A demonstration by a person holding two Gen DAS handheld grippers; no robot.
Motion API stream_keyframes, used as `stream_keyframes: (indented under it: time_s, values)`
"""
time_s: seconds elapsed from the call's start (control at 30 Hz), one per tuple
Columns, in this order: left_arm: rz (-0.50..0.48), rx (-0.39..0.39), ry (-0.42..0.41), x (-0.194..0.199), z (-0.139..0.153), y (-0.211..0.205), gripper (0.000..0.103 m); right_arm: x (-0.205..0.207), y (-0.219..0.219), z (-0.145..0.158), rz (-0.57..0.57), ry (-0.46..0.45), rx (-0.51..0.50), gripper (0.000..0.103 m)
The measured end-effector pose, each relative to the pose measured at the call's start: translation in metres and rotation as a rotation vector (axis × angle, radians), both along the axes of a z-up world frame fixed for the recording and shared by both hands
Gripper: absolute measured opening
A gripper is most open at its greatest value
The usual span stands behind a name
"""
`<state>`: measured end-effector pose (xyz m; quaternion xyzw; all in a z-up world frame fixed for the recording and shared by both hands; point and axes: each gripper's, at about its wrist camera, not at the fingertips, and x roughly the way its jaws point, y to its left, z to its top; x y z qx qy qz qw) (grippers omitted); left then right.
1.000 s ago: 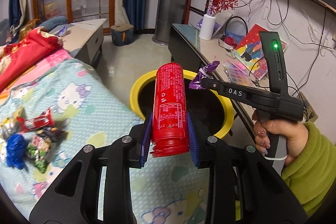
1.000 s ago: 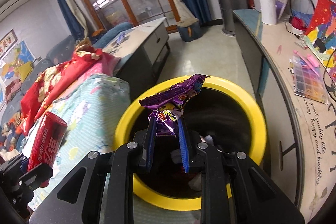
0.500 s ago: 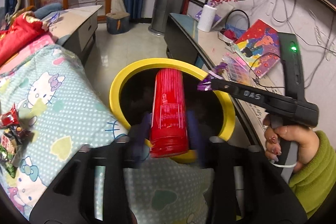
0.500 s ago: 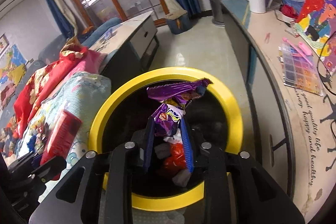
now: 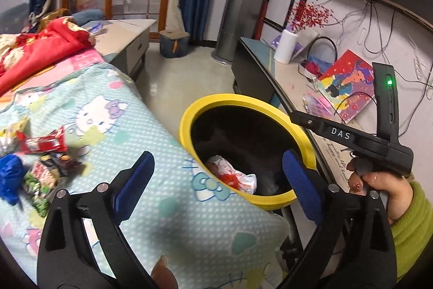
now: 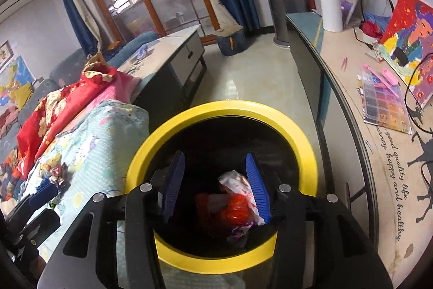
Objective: Collect trash
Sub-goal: 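Move both tools back over the remaining trash on the bed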
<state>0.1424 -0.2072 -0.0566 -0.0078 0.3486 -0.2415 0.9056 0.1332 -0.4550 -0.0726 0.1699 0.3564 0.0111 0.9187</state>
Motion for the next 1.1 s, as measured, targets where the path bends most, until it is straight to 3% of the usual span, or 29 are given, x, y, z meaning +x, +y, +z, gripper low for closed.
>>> stream_keyframes:
  time_s: [1.1]
  values:
    - [0.260,-0.050,-0.116,-0.035,0.036,0.113,0.087,-0.024,0.126,0.051,0.267,-0.123,-0.039,0.048]
